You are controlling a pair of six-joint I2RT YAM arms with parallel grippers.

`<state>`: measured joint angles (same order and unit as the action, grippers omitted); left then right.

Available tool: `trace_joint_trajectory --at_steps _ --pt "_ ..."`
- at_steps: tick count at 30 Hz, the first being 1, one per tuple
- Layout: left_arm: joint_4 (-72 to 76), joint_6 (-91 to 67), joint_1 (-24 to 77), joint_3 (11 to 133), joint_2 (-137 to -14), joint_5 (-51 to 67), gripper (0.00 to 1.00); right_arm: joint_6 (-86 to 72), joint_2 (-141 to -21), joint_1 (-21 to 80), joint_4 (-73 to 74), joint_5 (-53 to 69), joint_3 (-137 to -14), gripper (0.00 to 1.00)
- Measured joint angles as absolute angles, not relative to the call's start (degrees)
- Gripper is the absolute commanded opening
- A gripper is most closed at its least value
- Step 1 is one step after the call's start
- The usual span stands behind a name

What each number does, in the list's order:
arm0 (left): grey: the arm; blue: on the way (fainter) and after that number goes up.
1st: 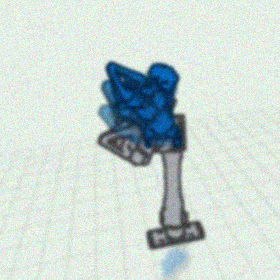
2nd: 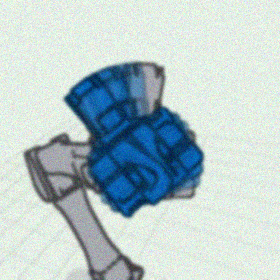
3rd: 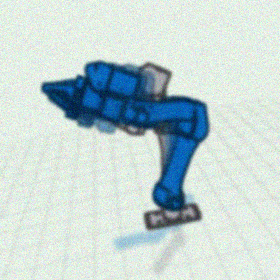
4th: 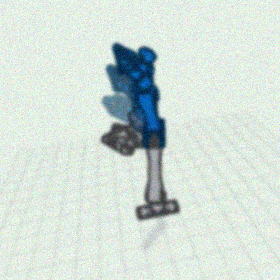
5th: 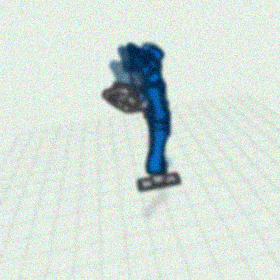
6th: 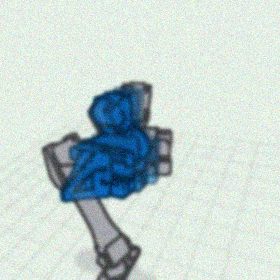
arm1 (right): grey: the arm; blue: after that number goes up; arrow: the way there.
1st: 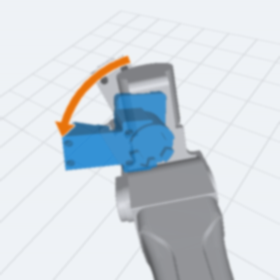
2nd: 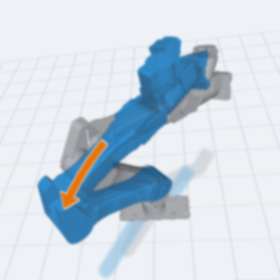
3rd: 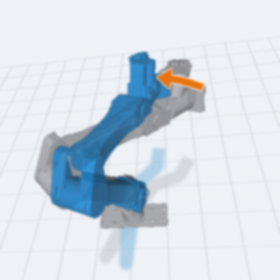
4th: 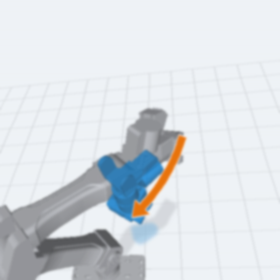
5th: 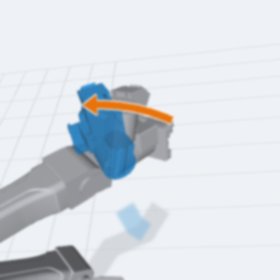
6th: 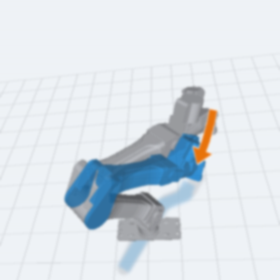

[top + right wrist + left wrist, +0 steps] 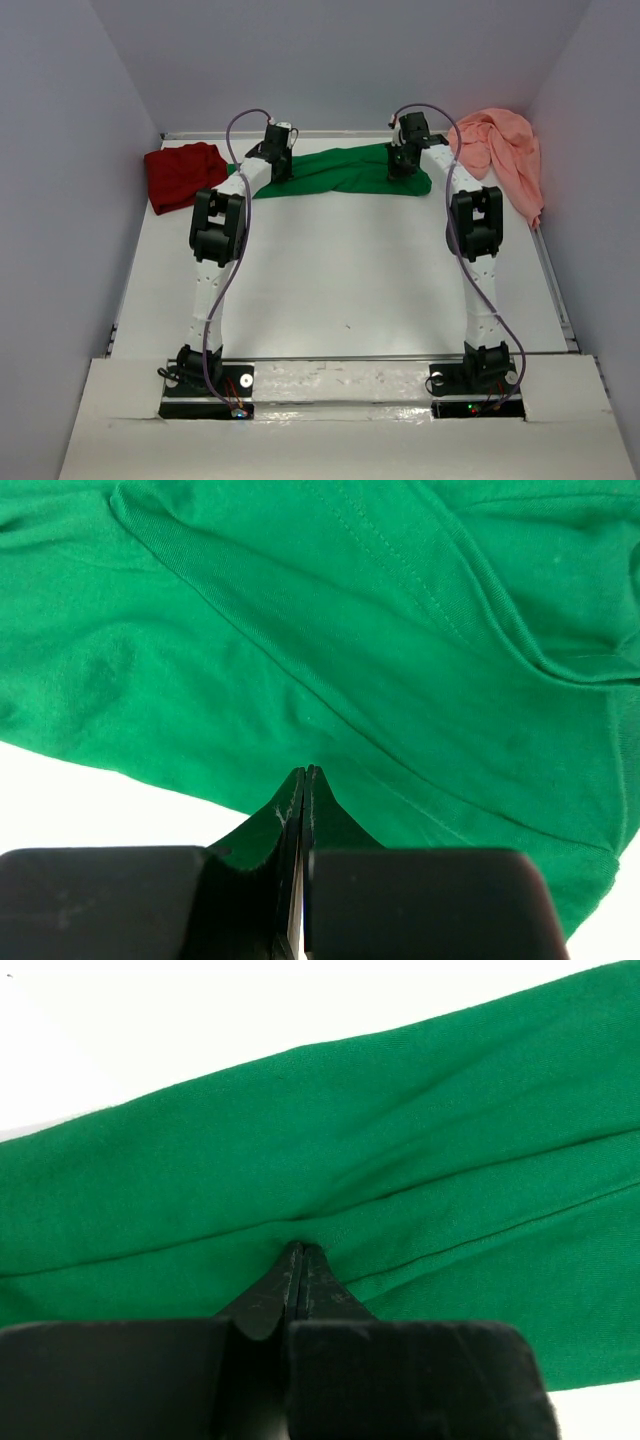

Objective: Fold and stack the t-shirts
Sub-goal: Rotate the tshirt 90 degrees

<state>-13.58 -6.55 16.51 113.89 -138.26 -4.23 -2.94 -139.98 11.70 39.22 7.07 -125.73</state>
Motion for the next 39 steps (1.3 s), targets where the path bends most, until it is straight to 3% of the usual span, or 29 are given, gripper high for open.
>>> trace_joint_trajectory --at_steps 19,32,39 --pt "-19.88 -10.02 16.08 117.19 -139.59 6.9 0.0 -4.8 -134.8 11.22 41.3 12.14 -124.81 0.0" --pt "-15.88 -2.26 22.72 91.53 -125.21 20.16 0.0 -4.73 -129.21 10.72 42.11 12.45 -124.9 0.0" --pt "-19.66 7.05 30.2 89.27 -122.96 27.55 0.0 -4.84 -129.14 10.09 44.07 12.38 -126.04 0.0"
